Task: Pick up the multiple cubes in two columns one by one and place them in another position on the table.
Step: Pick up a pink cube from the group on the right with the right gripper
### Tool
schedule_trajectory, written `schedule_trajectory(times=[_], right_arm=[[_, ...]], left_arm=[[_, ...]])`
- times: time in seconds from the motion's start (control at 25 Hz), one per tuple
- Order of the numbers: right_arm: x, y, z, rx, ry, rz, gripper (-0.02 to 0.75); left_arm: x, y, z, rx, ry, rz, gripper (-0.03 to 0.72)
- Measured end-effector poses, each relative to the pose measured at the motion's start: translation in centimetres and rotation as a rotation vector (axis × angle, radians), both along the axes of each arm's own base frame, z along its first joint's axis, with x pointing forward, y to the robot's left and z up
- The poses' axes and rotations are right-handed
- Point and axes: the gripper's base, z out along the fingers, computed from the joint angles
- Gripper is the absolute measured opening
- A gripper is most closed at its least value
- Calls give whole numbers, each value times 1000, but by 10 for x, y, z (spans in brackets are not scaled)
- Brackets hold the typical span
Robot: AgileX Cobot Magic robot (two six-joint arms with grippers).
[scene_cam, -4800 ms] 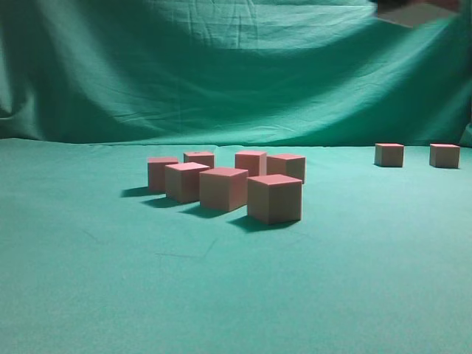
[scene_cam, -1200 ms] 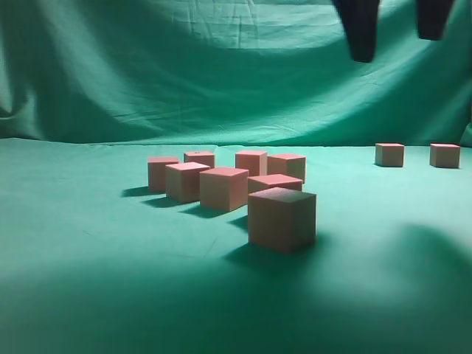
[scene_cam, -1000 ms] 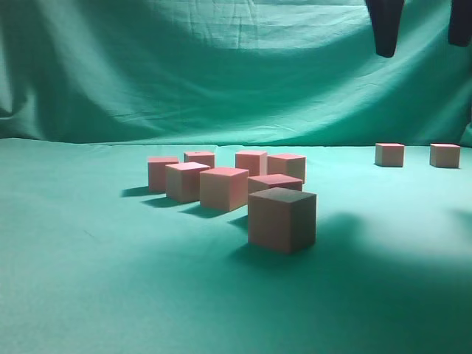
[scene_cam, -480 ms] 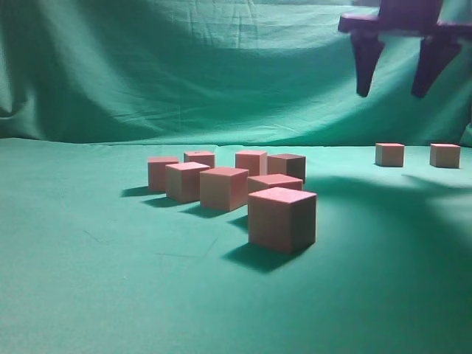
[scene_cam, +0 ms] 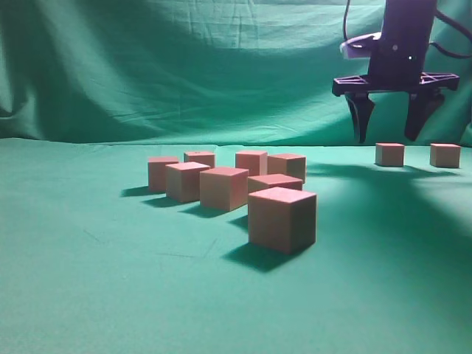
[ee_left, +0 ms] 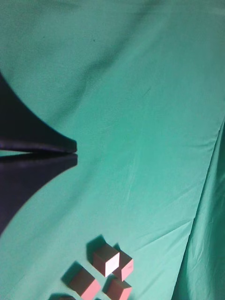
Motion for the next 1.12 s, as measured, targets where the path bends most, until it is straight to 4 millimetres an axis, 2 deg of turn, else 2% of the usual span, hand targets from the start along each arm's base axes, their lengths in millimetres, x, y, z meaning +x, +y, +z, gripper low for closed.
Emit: schedule_trajectory(times=[0.28, 0.4, 0.64, 0.68, 0.84, 1.12], right_arm=[[5, 0, -24, -3, 22, -8, 554], [6, -1, -26, 2, 24, -12, 554], [6, -2, -22, 0, 32, -17, 271], [6, -2, -19, -1, 41, -19, 261], [9, -2, 6, 3, 40, -29, 274], [-12, 1, 90, 22, -35, -30, 274]], left_arm=[[0, 0, 0, 0, 0, 0, 0], [0, 0, 0, 0, 0, 0, 0], [0, 0, 0, 0, 0, 0, 0], [0, 0, 0, 0, 0, 0, 0], [0, 0, 0, 0, 0, 0, 0], [0, 0, 0, 0, 0, 0, 0]])
